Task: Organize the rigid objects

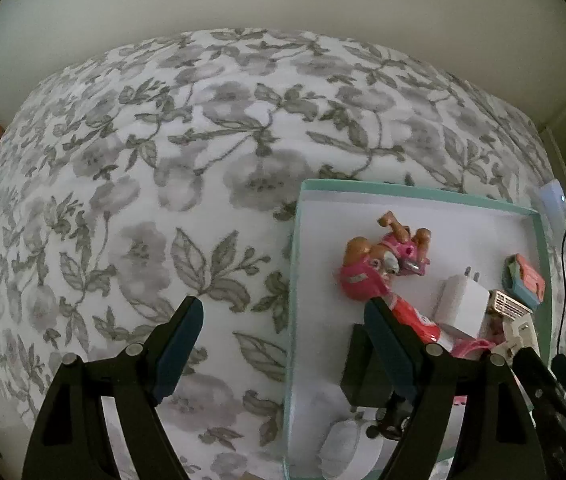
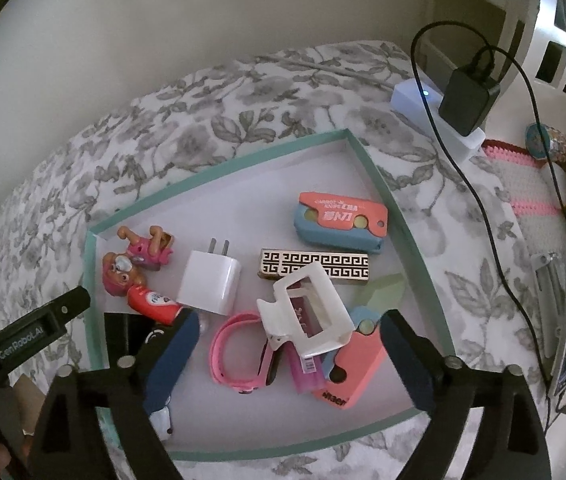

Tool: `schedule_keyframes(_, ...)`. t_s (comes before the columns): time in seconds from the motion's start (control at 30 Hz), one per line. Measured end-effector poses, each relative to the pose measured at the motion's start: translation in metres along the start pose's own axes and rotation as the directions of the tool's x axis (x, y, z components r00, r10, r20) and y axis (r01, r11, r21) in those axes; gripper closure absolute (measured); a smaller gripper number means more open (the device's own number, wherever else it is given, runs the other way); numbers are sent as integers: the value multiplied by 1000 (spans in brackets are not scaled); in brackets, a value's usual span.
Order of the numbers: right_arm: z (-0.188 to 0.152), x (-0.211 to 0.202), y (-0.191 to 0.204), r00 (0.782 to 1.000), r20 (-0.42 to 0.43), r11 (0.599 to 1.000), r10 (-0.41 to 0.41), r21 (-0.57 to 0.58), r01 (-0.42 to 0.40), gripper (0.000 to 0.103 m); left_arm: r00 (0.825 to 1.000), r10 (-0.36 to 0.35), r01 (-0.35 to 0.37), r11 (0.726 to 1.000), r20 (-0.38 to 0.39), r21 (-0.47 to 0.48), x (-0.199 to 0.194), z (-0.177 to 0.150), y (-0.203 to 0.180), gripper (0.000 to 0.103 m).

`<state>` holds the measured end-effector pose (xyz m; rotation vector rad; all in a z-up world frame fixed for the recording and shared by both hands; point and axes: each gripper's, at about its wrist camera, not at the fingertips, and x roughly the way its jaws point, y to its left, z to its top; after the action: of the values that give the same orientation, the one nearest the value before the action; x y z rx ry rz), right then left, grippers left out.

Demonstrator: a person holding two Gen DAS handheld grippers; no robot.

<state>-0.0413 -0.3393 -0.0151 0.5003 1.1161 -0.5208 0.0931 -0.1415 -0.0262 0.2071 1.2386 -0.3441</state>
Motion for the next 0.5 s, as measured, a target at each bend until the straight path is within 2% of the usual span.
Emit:
schedule_keyframes(0.07,0,0,1,1000,4,1000,1,-4,-1,1,1000,5,-5,1000,6,-6,0,1,2,19)
schedule_keyframes(0.17,0,0,2,1000,10,1000,-1,-7,1,0,1000,10,-10,1000,15,-16,1,2,5,2)
schedule_keyframes(0.5,0,-3,4,1000,27,1000,12,-12,-12,0,996,14,-10,999,87,-42,-9,4,15,2)
